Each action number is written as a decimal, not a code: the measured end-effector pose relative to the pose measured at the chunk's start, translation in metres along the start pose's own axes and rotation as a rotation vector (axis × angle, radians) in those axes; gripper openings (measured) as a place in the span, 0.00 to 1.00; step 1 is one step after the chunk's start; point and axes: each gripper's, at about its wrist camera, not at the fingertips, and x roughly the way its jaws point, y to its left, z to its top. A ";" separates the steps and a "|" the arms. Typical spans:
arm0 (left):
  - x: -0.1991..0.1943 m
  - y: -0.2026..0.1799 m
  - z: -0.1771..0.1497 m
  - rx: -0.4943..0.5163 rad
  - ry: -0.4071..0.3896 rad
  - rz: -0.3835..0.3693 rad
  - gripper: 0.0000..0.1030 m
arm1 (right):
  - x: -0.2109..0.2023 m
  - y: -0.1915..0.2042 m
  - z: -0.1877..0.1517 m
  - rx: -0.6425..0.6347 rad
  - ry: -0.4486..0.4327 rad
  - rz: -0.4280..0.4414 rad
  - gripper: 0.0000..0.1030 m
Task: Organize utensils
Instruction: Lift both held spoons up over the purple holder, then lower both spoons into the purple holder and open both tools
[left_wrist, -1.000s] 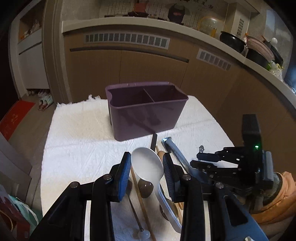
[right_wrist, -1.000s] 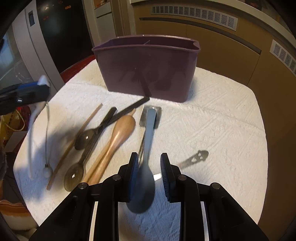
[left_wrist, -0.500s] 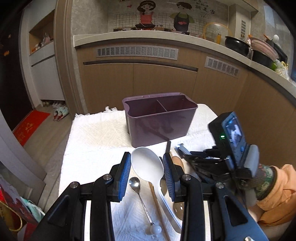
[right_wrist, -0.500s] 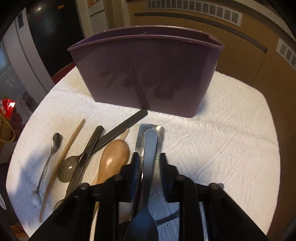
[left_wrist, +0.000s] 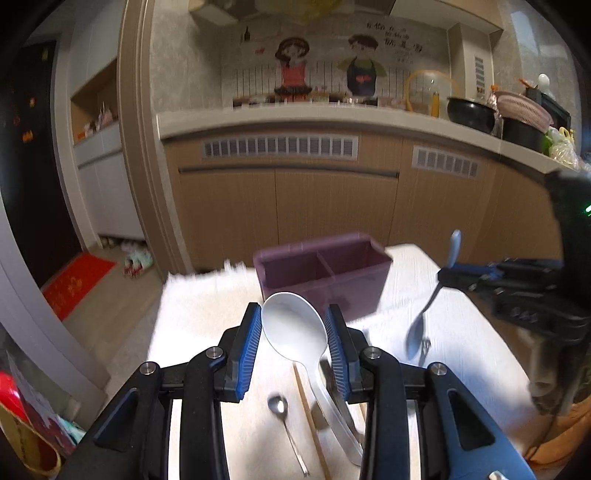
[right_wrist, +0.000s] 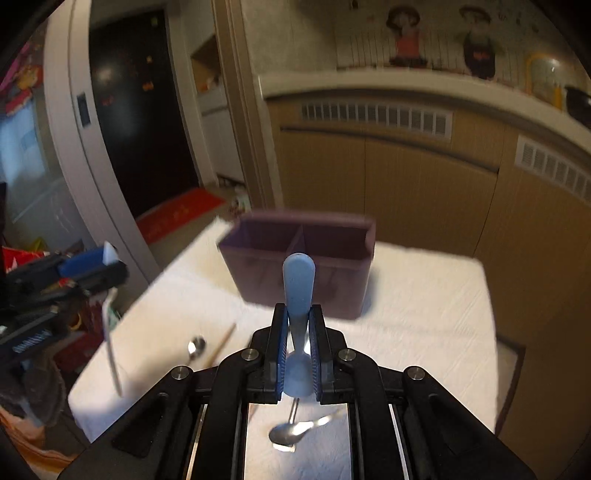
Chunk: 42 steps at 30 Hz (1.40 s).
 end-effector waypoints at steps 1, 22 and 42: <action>-0.002 -0.001 0.009 0.015 -0.026 0.013 0.31 | -0.009 0.003 0.010 -0.016 -0.029 -0.004 0.11; 0.101 0.000 0.108 0.037 -0.225 0.139 0.32 | 0.027 -0.014 0.143 -0.066 -0.221 -0.082 0.11; 0.142 0.035 0.034 -0.153 0.039 0.007 0.83 | 0.119 -0.046 0.055 0.009 0.054 -0.055 0.25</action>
